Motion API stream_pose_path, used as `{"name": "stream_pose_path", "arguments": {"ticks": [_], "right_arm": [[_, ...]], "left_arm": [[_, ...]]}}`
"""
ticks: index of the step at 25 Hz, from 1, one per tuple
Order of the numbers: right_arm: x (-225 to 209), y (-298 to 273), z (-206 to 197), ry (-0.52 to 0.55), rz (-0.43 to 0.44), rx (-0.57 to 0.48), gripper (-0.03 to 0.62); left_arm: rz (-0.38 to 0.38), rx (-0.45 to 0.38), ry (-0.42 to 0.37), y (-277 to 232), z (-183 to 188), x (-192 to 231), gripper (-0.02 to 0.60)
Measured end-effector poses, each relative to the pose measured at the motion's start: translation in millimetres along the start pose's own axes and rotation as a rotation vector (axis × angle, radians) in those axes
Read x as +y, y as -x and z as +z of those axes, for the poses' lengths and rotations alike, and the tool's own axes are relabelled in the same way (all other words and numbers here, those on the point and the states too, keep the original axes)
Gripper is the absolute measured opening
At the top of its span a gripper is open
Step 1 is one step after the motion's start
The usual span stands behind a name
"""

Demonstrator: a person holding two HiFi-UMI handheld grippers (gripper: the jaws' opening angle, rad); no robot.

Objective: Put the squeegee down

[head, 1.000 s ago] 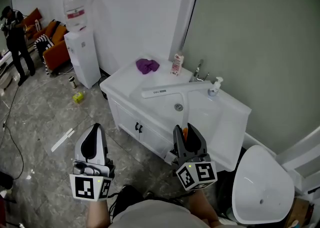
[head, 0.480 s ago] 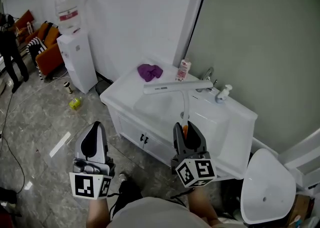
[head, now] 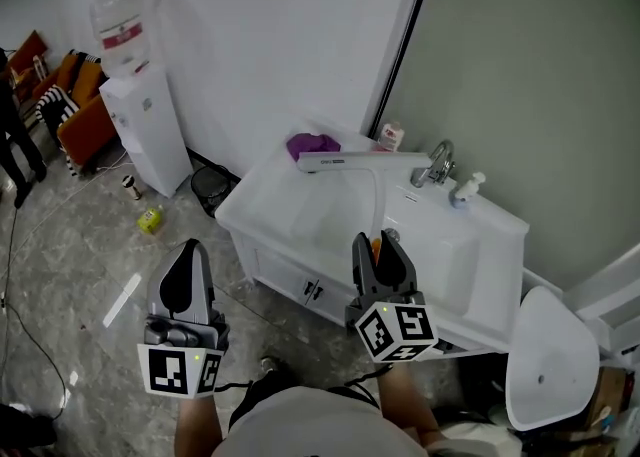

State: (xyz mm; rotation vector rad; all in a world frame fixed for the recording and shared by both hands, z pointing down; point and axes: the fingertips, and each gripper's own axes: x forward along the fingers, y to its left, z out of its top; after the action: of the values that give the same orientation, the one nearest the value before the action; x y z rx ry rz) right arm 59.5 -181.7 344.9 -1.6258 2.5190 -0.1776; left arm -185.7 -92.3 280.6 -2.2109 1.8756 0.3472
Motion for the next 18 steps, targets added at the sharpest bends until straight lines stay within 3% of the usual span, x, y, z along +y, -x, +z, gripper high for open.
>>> {"name": "stream_pose_path", "arguments": {"ticks": [8,18], "right_arm": [[20.9,-36.8,-18.9,-0.019,-0.069,0.038,0.133],[9.6,-77.4,-46.3,-0.037,-0.13,0.122,0.133]], "left_arm": [[-0.038,0.01,0.019,-15.2,-15.5,47.3,0.008],[-0.076,0.026,0.051,-43.6,-41.8,64.4,0.008]]}}
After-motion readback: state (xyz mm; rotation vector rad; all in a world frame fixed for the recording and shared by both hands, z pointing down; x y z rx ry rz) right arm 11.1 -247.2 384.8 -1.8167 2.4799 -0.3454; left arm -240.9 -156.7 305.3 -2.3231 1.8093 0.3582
